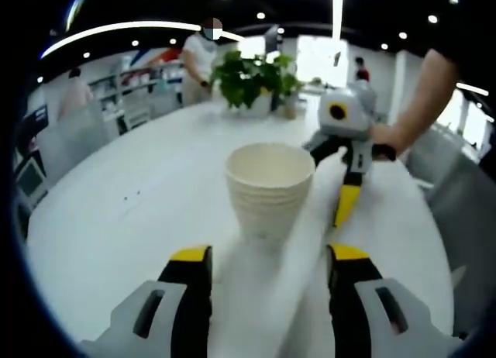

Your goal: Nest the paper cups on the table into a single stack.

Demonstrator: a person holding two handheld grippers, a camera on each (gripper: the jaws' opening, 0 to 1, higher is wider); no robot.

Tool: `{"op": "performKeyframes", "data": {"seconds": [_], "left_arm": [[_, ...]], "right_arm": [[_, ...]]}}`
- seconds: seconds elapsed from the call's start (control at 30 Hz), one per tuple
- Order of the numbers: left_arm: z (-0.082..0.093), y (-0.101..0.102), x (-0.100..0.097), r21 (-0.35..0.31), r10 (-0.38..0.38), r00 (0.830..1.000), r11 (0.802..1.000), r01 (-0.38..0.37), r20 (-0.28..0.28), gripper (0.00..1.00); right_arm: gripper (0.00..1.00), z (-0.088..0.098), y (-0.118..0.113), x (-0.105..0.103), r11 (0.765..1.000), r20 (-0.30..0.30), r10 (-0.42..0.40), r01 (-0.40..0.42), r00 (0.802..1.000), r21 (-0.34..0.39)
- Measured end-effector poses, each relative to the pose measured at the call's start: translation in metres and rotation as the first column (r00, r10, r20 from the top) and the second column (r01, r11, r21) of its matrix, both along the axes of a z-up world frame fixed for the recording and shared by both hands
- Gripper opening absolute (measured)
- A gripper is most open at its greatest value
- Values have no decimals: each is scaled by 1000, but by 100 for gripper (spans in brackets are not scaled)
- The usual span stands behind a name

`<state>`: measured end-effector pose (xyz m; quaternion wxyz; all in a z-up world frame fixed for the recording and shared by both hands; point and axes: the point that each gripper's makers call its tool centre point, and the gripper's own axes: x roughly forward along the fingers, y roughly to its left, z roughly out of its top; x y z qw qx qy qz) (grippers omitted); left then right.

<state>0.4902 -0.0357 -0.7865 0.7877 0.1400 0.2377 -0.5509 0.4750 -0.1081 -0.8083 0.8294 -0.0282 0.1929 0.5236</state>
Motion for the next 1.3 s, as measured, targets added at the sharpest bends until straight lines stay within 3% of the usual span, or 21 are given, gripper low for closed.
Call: {"op": "performKeyframes", "data": {"seconds": [0.17,0.37,0.4,0.43,0.63,0.83,1.0,1.3], "left_arm": [[13,9,-12,-6,22,1000,1000,-22,14,64],[38,17,-31,-6,24,999,1000,-24,46,68],[43,19,-34,-9,27,998,1000,-26,52,71],[54,27,-43,-9,47,997,999,-47,56,71],[70,37,-59,-29,89,994,996,-87,62,71],[79,46,-79,-42,124,991,992,-122,59,71],[76,56,-97,-37,143,988,989,-142,55,71],[77,89,-124,-66,224,974,973,-221,38,70]], "right_arm": [[65,14,-9,-10,1000,14,-19,19,1000,-4],[65,35,-24,-27,999,43,-45,45,998,-11],[67,46,-36,-44,998,51,-69,70,996,-10],[67,47,-37,-46,997,53,-71,71,996,-9],[67,65,-53,-74,993,67,-115,115,991,-3],[67,79,-59,-92,989,77,-145,145,986,5],[65,87,-59,-105,987,97,-161,162,982,4],[65,96,-62,-123,982,103,-191,191,976,14]]}}
